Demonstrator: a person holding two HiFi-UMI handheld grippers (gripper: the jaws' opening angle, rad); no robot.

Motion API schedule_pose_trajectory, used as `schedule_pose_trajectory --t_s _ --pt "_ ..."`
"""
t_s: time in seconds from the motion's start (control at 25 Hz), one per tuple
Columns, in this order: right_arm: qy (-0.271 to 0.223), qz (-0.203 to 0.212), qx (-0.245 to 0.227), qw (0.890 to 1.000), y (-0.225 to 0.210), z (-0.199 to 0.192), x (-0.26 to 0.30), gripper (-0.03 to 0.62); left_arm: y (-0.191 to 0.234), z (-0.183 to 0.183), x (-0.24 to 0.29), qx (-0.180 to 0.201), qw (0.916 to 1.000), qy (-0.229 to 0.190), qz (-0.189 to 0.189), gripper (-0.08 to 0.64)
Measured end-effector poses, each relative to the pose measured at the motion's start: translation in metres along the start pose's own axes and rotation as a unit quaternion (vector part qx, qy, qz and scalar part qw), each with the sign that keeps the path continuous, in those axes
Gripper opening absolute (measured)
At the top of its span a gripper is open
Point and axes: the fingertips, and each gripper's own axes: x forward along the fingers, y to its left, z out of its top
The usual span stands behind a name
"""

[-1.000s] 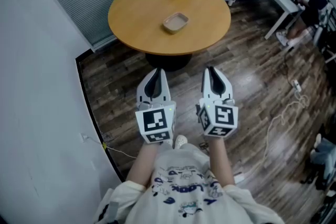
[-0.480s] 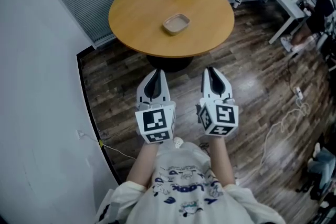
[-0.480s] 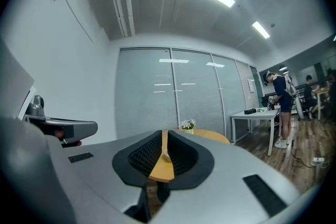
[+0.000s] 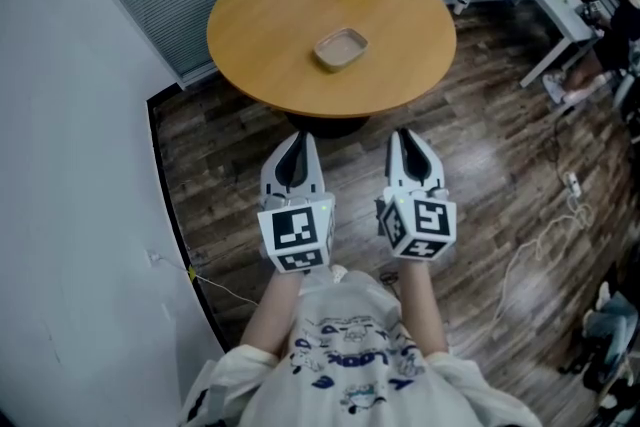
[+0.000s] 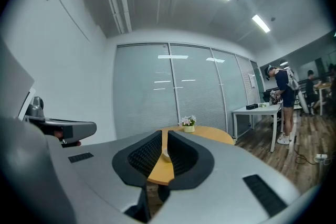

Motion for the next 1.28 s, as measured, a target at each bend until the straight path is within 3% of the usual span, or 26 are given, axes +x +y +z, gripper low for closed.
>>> schedule_pose_trajectory --t_s 0.52,1.28 --pt "0.011 -0.008 0.001 1.0 -0.02 0.006 0.115 0.034 0.032 0.006 0.114 -0.01 0.9998 0.013 -0.01 0.003" --pt "0.04 -0.044 0.006 0.998 -0.043 0.009 0.276 0.034 0.077 0.013 0.283 -0.01 0.9976 0.045 -0.052 0.003"
